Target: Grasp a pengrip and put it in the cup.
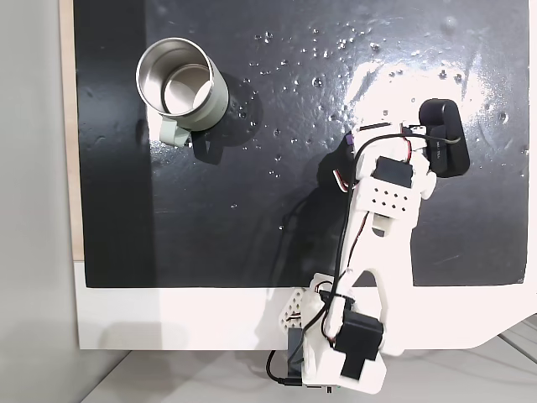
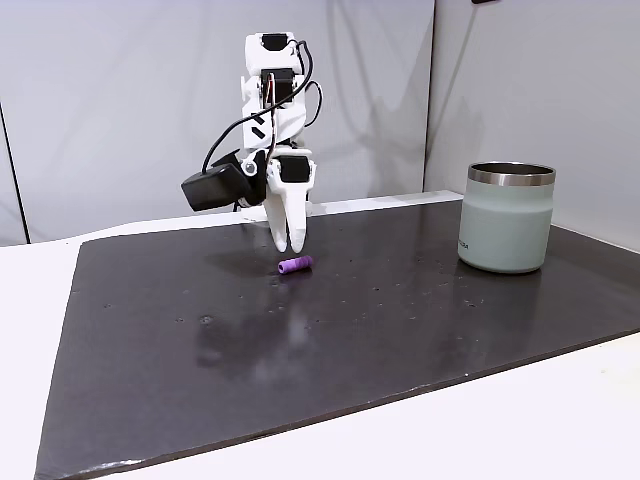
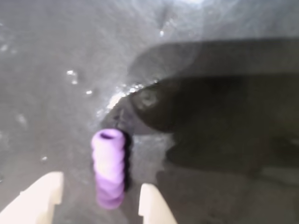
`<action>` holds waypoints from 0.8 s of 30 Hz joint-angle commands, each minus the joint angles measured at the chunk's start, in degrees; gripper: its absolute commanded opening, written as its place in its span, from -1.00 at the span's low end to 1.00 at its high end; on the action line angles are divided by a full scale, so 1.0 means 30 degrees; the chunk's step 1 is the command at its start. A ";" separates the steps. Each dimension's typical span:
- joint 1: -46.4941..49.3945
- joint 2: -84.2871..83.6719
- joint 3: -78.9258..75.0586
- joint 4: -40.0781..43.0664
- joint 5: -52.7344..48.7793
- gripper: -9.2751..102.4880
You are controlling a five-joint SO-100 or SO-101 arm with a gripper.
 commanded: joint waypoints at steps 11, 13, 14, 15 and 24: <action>0.0059 -0.3135 -0.2812 0.0439 0.0000 -0.48; 0.0000 -0.3223 -0.2812 0.0469 -0.0117 -0.59; 0.0000 -0.3281 -0.2812 0.0498 -0.0117 -0.64; 0.0000 -0.3311 -0.2812 0.0527 -0.0117 -0.70; 0.0088 -0.3311 -0.2959 0.0937 0.0029 -0.83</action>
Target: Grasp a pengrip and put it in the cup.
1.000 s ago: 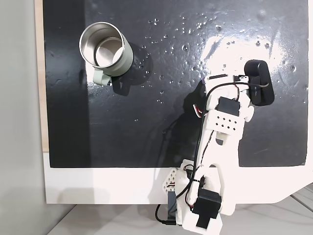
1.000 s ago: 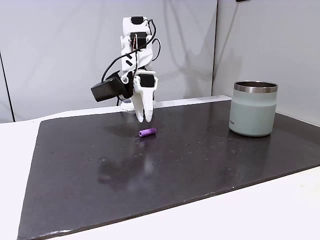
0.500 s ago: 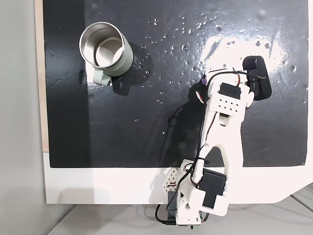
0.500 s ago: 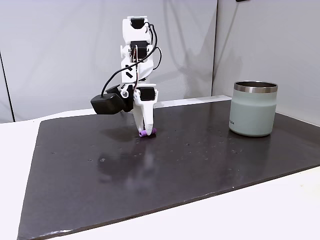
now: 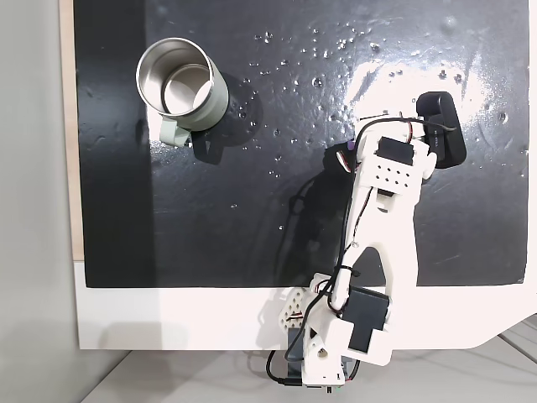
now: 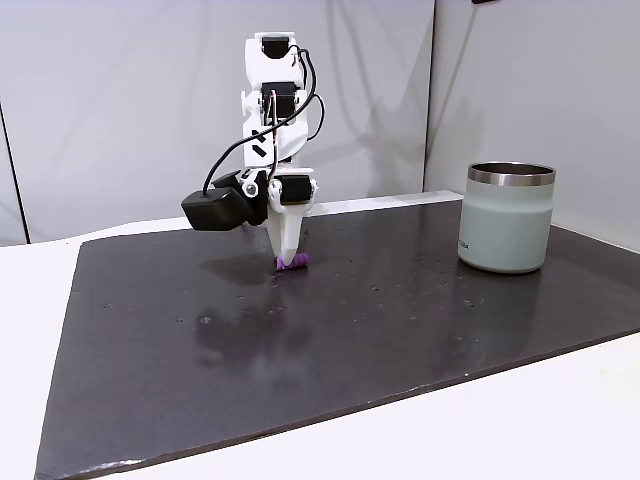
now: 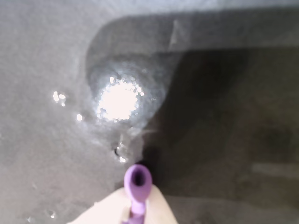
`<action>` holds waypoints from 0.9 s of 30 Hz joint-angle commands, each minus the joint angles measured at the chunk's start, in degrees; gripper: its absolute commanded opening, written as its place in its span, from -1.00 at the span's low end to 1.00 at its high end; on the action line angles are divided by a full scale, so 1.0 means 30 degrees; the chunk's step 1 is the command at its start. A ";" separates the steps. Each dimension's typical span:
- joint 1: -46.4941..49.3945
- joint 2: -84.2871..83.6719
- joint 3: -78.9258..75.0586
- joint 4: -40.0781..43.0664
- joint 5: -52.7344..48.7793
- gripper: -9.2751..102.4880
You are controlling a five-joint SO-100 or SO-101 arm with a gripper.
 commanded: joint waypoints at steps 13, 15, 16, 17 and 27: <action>-0.4453 0.7646 -0.2402 0.6006 0.4395 -0.83; -0.5596 0.8760 -0.2900 0.6709 0.5449 -0.83; -0.6152 0.9199 -0.3193 0.6943 0.6064 -0.83; -0.6709 0.9580 -0.3516 0.7061 0.6768 -0.83; -1.0693 0.8760 -0.6299 0.5566 1.0635 -0.83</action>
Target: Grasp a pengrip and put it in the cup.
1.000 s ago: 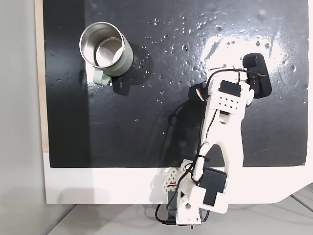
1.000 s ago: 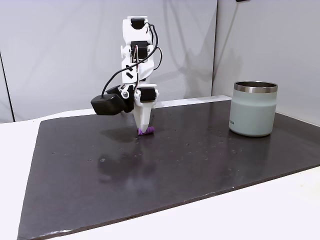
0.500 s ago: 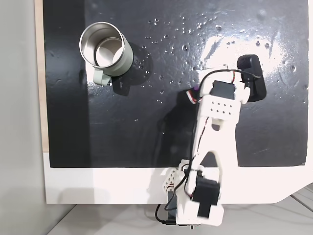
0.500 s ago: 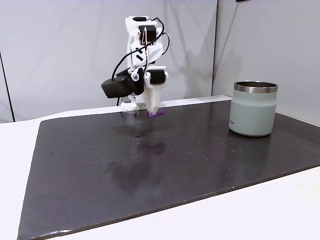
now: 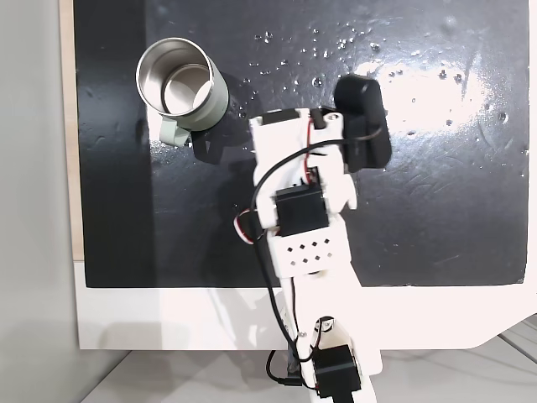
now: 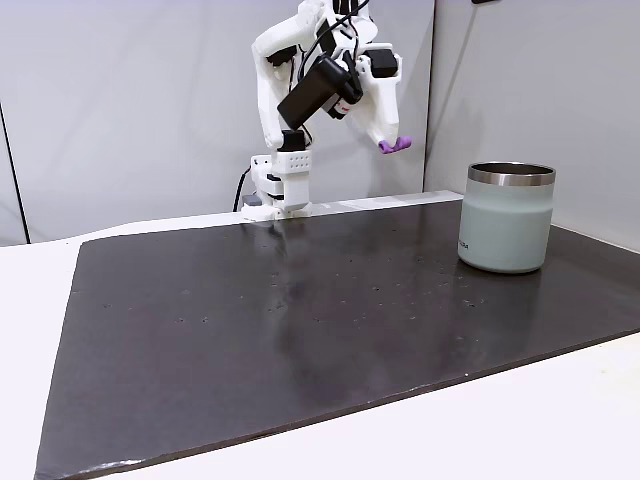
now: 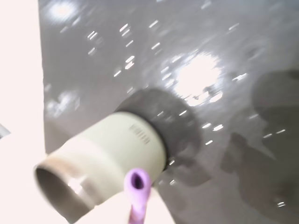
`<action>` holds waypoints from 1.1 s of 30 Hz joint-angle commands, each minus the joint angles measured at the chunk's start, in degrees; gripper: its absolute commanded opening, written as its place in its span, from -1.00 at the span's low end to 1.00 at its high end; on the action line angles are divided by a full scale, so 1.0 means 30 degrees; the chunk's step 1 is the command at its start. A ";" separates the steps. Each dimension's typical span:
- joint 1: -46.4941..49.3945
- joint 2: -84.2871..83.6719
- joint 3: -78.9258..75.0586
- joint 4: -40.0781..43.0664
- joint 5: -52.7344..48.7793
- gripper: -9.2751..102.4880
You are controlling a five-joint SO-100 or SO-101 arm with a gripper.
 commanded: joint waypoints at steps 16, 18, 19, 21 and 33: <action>-0.1494 -0.4102 -0.4600 -0.6621 0.3926 -0.83; -0.1963 -0.4629 -0.5537 -0.6621 0.3662 -0.83; -0.2314 -0.4922 -0.5947 -0.6621 0.3340 -0.83; -0.2959 -0.5449 -0.6621 -0.6621 0.2783 -0.83; -0.4863 -0.7500 -0.7969 -0.6621 0.1904 -0.83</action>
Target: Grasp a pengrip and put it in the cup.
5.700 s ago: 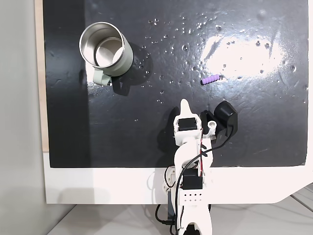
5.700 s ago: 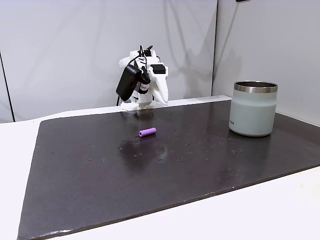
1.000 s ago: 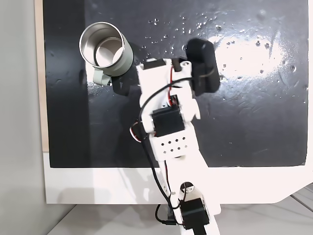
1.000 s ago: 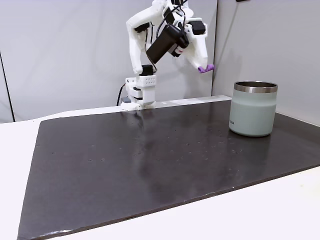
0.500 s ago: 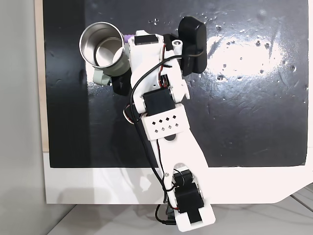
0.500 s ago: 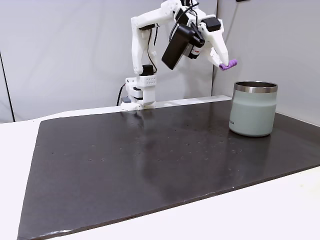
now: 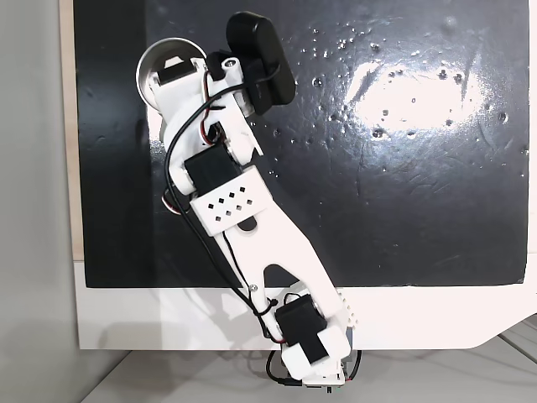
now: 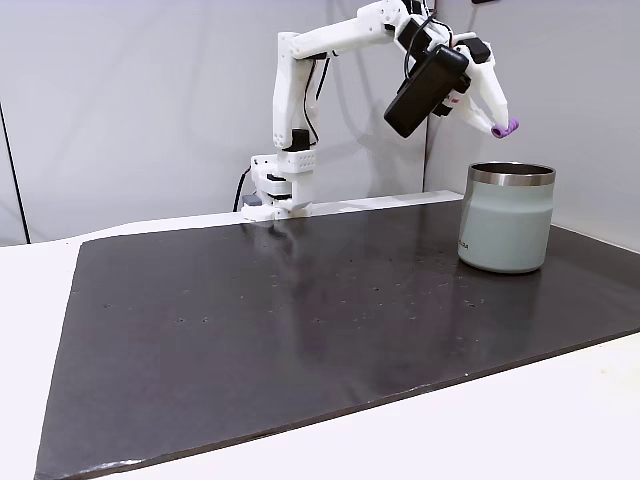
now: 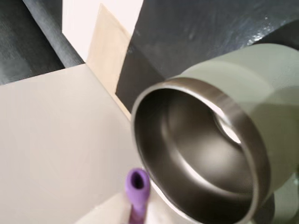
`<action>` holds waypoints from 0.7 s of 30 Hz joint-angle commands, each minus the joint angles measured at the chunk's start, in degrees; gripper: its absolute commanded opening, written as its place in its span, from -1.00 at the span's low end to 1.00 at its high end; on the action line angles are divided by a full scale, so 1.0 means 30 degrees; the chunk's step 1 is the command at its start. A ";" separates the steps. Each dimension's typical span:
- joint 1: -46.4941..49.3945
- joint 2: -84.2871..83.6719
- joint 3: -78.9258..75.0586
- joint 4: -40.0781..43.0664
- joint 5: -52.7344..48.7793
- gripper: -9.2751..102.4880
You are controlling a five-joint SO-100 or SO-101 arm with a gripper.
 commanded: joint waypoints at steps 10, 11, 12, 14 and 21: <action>-0.0029 0.0000 -0.1436 -0.0264 -0.0264 -0.40; -0.0059 0.0000 -0.1523 -0.0117 -0.0264 -0.34; -0.0088 0.0000 -0.1611 0.0029 -0.0264 -0.28; -0.0117 0.0000 -0.1699 0.0117 -0.0264 -0.25; -0.0146 0.0000 -0.1729 0.0205 -0.0264 -0.25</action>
